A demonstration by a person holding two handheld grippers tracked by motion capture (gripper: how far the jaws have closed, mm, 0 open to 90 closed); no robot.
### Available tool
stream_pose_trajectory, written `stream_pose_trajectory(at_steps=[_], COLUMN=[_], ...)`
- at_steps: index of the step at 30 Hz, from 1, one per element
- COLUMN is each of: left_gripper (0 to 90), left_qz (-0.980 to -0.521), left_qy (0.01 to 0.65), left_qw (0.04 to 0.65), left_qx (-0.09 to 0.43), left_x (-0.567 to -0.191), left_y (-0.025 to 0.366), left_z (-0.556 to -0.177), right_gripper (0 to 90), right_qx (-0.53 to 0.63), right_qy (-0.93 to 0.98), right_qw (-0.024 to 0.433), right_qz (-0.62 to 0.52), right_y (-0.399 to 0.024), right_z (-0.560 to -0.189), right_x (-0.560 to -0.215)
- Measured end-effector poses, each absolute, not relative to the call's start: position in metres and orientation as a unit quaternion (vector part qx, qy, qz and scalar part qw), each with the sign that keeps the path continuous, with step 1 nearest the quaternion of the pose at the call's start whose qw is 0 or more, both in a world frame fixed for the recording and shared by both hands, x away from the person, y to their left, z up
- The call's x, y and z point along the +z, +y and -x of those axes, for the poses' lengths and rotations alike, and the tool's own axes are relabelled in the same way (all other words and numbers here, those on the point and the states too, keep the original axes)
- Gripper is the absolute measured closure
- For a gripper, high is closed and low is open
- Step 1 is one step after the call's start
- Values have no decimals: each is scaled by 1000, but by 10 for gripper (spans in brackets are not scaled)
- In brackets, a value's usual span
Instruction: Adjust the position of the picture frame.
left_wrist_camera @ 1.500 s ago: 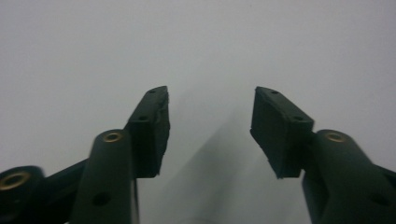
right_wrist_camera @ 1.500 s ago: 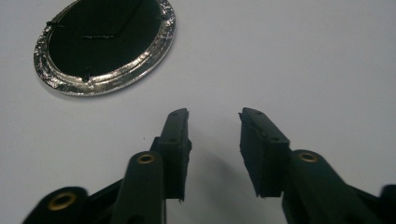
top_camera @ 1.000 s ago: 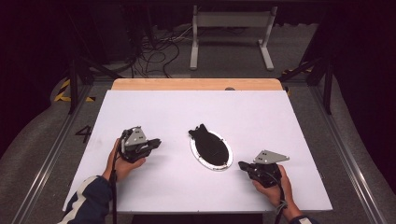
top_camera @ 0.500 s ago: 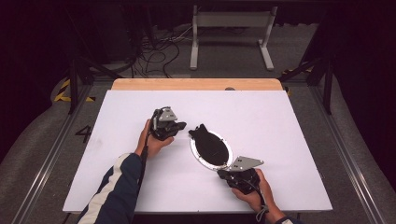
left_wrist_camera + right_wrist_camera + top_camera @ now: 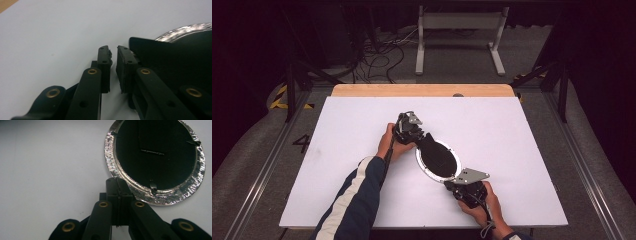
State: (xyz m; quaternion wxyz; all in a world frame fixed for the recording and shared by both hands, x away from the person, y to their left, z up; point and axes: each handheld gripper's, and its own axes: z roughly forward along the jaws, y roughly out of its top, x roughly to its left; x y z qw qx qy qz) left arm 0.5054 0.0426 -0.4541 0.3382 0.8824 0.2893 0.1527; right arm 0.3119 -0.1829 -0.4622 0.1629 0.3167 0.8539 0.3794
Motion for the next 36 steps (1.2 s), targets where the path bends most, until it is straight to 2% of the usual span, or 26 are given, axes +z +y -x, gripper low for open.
stream_pose_trajectory(at_steps=[4, 10, 23, 36], left_gripper=[831, 841, 893, 900], left_qz=[-882, -897, -915, -914], left_qy=[291, 256, 225, 220], left_qw=[344, 341, 314, 322], left_qx=[138, 113, 118, 109], left_x=[-455, -453, -450, -452], left_y=[44, 50, 69, 95], left_z=[-505, -502, -478, -449], right_gripper=[900, 900, 900, 900], right_qx=[378, 377, 375, 370], right_qy=[851, 848, 846, 841], right_qw=[169, 172, 173, 175], right_qz=[-324, -330, -337, -352], right_y=[-185, -187, -197, -203], right_z=[-312, -313, -314, -317], right_x=[-462, -462, -462, -461])
